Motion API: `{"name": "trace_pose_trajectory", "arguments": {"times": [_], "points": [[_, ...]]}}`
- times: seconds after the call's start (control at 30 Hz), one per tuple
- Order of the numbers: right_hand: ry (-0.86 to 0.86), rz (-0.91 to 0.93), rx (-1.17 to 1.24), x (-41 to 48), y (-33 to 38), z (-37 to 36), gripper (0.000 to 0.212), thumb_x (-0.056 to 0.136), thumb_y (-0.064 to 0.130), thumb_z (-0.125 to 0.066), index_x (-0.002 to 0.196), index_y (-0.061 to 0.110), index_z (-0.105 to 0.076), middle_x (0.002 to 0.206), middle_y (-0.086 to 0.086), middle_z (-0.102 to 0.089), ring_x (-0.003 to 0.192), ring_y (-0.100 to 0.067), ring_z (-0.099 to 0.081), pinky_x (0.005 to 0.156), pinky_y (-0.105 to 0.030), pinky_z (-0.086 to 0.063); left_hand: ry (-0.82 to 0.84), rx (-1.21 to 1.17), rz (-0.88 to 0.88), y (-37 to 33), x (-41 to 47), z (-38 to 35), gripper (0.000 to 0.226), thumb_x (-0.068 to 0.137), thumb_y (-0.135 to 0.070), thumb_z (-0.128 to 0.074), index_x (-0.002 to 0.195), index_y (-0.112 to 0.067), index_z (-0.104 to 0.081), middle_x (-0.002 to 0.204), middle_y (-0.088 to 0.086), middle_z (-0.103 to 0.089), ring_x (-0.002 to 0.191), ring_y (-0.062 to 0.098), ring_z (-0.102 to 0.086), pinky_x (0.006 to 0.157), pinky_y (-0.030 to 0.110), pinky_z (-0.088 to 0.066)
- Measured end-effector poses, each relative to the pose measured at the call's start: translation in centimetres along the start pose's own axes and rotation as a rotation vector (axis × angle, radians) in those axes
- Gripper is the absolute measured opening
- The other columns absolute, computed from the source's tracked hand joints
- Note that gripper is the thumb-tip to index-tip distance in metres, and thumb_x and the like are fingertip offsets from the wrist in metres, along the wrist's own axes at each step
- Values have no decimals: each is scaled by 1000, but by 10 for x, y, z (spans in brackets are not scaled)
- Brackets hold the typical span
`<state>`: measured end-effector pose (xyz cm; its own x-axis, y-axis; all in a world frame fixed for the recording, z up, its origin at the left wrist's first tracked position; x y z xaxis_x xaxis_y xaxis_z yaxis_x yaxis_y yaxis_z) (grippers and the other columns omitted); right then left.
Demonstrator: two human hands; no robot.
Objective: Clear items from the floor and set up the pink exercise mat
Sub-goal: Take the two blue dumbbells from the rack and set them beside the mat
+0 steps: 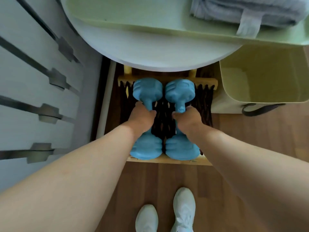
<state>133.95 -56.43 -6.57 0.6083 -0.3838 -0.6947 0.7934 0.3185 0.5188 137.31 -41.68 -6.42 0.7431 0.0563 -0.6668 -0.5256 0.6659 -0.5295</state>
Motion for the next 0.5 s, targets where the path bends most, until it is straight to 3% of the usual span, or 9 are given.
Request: {"name": "trace_pose_trajectory", "arguments": {"times": [0.03,0.1,0.13,0.2,0.27,0.3,0.4,0.5], "points": [[22,-26,42,4,0,-3,13,90,16,-58,95,5,-56,97,-11,-55,74,-19,-54,63,-29,-43,-1,-74,36,1,3,-3,43,93,-21,-54,129,-2,-41,119,14,-57,99,27,-58,75,30,-46],[54,-65,92,8,0,-7,23,91,11,-53,71,14,-44,95,-10,-50,63,-14,-45,52,-22,-38,-3,-178,69,-2,4,-8,36,93,-16,-54,124,-2,-44,106,11,-57,82,22,-56,62,28,-46],[65,-65,108,5,2,-7,24,92,10,-52,70,14,-43,96,-10,-49,66,-16,-47,51,-21,-36,-4,-189,70,-5,0,-7,32,93,-14,-53,122,-3,-44,103,10,-55,79,20,-54,60,28,-44],[59,-66,130,-4,6,-4,5,92,9,-51,90,5,-53,99,-11,-49,81,-22,-49,57,-24,-40,-22,-201,60,-9,-10,-6,26,94,-11,-51,118,-4,-43,104,14,-55,82,19,-52,61,28,-44],[39,-78,156,-17,7,1,27,91,11,-54,114,-2,-53,99,-12,-51,85,-22,-51,66,-28,-41,-28,-227,58,-13,-23,-2,27,94,-10,-50,120,-3,-43,111,18,-57,85,22,-53,64,29,-44],[33,-90,167,-25,9,6,31,90,12,-56,118,-3,-53,98,-12,-52,84,-22,-52,67,-28,-41,-25,-230,66,-16,-31,0,29,94,-10,-51,121,-2,-43,113,19,-58,87,24,-55,67,30,-45],[59,-125,210,-58,10,26,21,91,10,-55,109,0,-54,96,-12,-52,79,-21,-50,55,-24,-38,-18,-199,105,-25,-66,8,34,92,-12,-52,123,-3,-43,112,19,-59,96,32,-60,73,33,-48],[94,-126,242,-100,8,49,10,89,8,-54,99,6,-55,93,-11,-53,73,-20,-50,54,-24,-40,-8,-167,87,-39,-113,14,33,89,-9,-53,119,0,-44,98,16,-57,74,23,-55,56,26,-41]]}}
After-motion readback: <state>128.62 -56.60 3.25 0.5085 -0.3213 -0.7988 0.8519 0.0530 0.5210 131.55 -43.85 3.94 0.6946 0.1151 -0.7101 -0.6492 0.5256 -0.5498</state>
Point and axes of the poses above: each hand's wrist, its own x-axis towards the middle knuckle, its own z-axis out of the back of the hand, y = z × x, the point moved 4 cm from there along x, towards the middle knuckle
